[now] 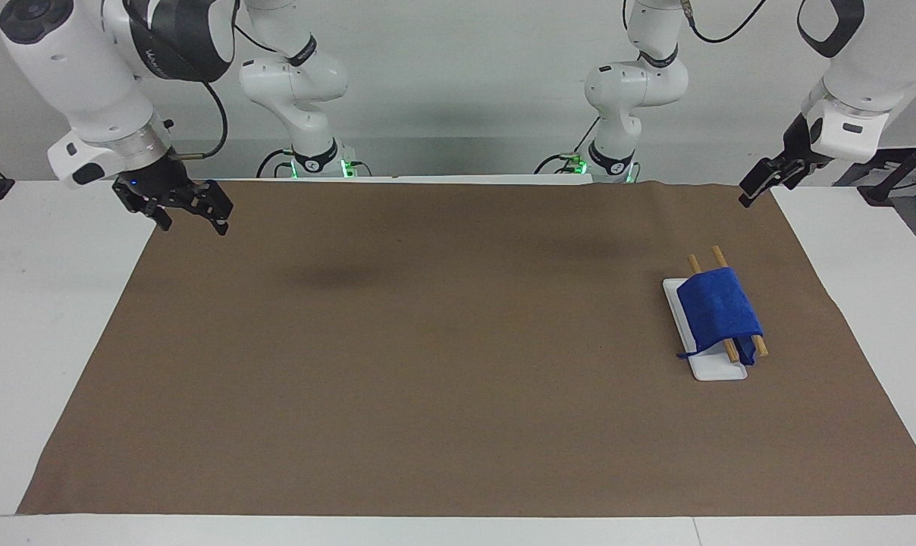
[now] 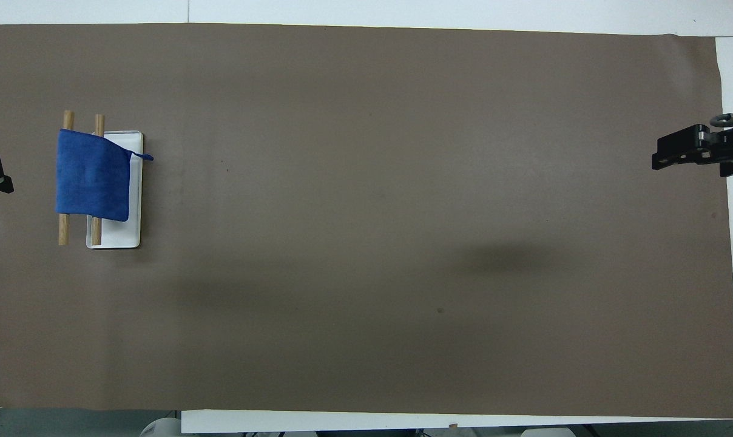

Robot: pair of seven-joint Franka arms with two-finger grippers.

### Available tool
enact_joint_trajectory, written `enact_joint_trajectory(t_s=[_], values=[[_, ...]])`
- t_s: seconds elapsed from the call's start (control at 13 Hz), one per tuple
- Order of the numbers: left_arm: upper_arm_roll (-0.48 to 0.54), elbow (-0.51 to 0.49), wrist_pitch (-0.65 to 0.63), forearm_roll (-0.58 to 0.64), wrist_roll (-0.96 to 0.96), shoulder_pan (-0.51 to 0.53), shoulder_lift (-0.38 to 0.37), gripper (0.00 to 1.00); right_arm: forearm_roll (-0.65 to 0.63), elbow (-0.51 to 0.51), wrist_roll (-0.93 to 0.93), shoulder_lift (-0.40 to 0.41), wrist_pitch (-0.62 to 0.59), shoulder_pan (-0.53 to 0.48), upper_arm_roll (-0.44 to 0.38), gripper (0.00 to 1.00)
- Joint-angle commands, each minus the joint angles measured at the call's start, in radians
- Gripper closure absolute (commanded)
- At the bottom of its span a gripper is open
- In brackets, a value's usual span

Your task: Right arm passes towel to left arm to hang

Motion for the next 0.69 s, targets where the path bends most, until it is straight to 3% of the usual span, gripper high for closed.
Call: enact_joint_trajectory(t_s=[0.0,0.15,0.62], values=[[0.013,0.06,-0.07,-0.031,0.068,-0.035,0.039,0.0,-0.02,-0.03,-0.014,-0.024,0.009,-0.001,-0.002,0.0],[0.015,0.026,-0.082,-0.035,0.198,-0.036,0.035,0.0,-0.02,-0.03,-0.007,-0.024,0.008,-0.001,-0.002,0.0],[-0.01,0.01,-0.067,-0.035,0.209,-0.036,0.039,0.0,-0.02,-0.038,-0.011,-0.032,-0.011,-0.046,-0.005,0.0]])
